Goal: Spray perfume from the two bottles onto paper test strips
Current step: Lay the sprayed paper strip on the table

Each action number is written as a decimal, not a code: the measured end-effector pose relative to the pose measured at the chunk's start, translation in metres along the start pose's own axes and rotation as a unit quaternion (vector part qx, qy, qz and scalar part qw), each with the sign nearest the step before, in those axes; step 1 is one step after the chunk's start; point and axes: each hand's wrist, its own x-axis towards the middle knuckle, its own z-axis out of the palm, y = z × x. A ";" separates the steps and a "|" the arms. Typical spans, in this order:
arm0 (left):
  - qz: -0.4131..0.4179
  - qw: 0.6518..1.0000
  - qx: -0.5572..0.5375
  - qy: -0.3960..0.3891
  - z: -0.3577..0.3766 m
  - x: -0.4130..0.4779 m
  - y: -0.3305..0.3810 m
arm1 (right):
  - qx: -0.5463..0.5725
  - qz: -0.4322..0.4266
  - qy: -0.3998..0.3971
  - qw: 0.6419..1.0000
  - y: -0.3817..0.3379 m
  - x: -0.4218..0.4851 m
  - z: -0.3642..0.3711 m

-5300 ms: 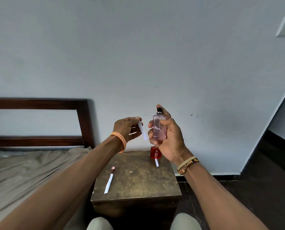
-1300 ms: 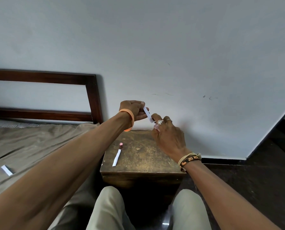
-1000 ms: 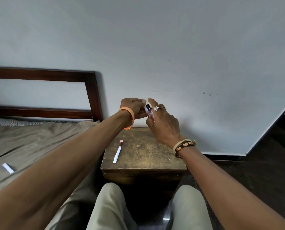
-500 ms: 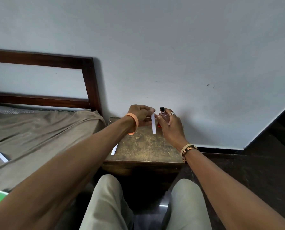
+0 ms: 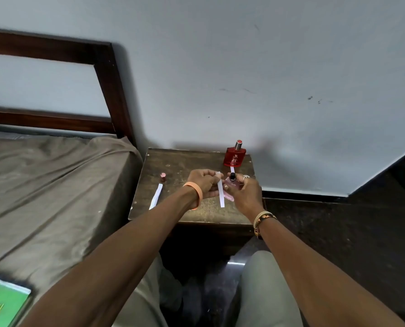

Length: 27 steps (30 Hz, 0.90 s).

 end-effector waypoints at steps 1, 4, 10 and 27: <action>-0.006 1.000 -0.001 0.002 0.001 0.007 -0.005 | -0.004 0.011 -0.002 1.000 0.007 0.006 0.002; -0.023 1.000 0.007 0.003 0.006 0.028 -0.018 | -0.015 0.036 0.001 0.999 0.024 0.019 0.005; -0.045 0.999 0.020 -0.002 0.014 0.059 -0.042 | -0.042 0.054 0.007 0.998 0.047 0.034 0.009; -0.082 0.995 0.023 -0.043 0.015 0.078 -0.069 | -0.090 0.086 0.008 0.992 0.087 0.043 0.021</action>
